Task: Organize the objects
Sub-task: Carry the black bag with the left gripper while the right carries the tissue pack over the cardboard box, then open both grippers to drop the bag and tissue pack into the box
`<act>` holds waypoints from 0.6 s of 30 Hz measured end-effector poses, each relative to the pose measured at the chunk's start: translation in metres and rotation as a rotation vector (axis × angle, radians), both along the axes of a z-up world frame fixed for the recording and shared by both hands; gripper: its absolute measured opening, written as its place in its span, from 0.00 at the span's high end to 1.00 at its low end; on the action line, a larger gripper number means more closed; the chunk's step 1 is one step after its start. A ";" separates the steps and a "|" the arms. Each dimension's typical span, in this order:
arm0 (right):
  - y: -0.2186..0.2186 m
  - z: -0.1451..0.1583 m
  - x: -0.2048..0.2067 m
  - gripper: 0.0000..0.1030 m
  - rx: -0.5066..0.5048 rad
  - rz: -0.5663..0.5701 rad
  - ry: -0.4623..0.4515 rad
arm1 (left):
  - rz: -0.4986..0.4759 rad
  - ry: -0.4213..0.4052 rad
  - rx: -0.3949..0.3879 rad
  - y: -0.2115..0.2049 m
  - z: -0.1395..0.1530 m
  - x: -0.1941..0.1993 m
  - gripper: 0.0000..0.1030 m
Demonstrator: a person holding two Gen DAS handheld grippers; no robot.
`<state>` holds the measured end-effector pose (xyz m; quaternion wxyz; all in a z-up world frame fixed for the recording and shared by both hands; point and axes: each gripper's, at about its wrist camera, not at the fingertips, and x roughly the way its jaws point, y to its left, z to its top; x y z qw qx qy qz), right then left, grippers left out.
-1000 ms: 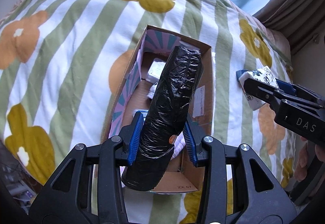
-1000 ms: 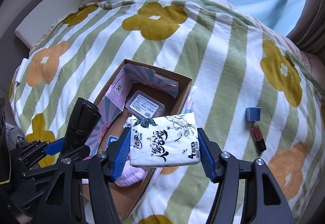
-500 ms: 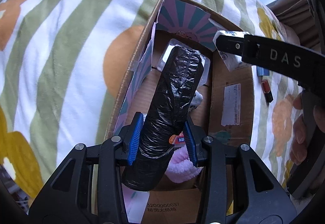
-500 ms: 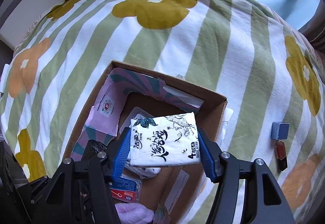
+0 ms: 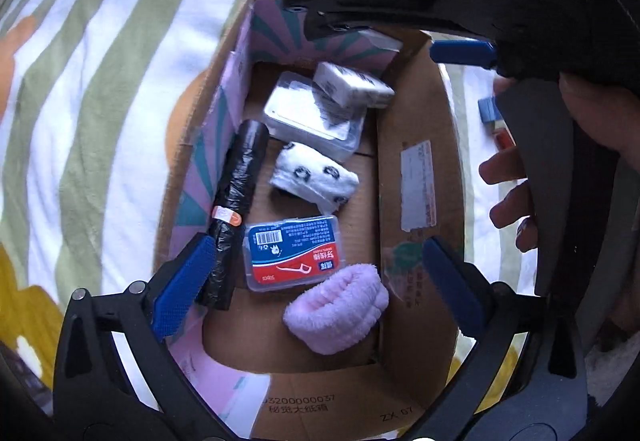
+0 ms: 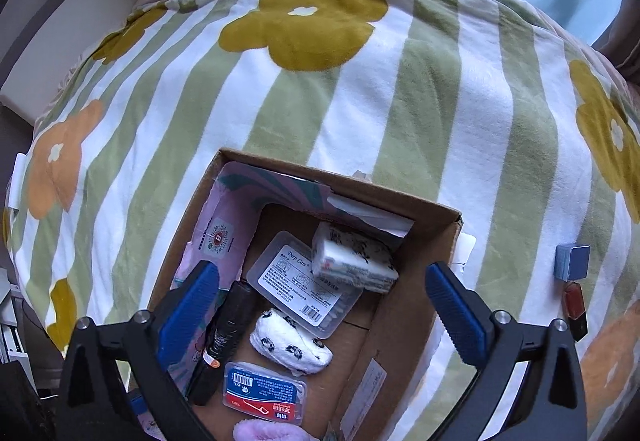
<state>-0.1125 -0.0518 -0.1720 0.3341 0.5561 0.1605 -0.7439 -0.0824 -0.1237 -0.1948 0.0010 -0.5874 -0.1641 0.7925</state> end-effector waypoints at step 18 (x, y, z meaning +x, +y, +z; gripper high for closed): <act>0.020 0.040 0.018 0.01 -0.003 0.029 0.041 | -0.008 0.009 -0.052 -0.004 0.016 0.011 0.00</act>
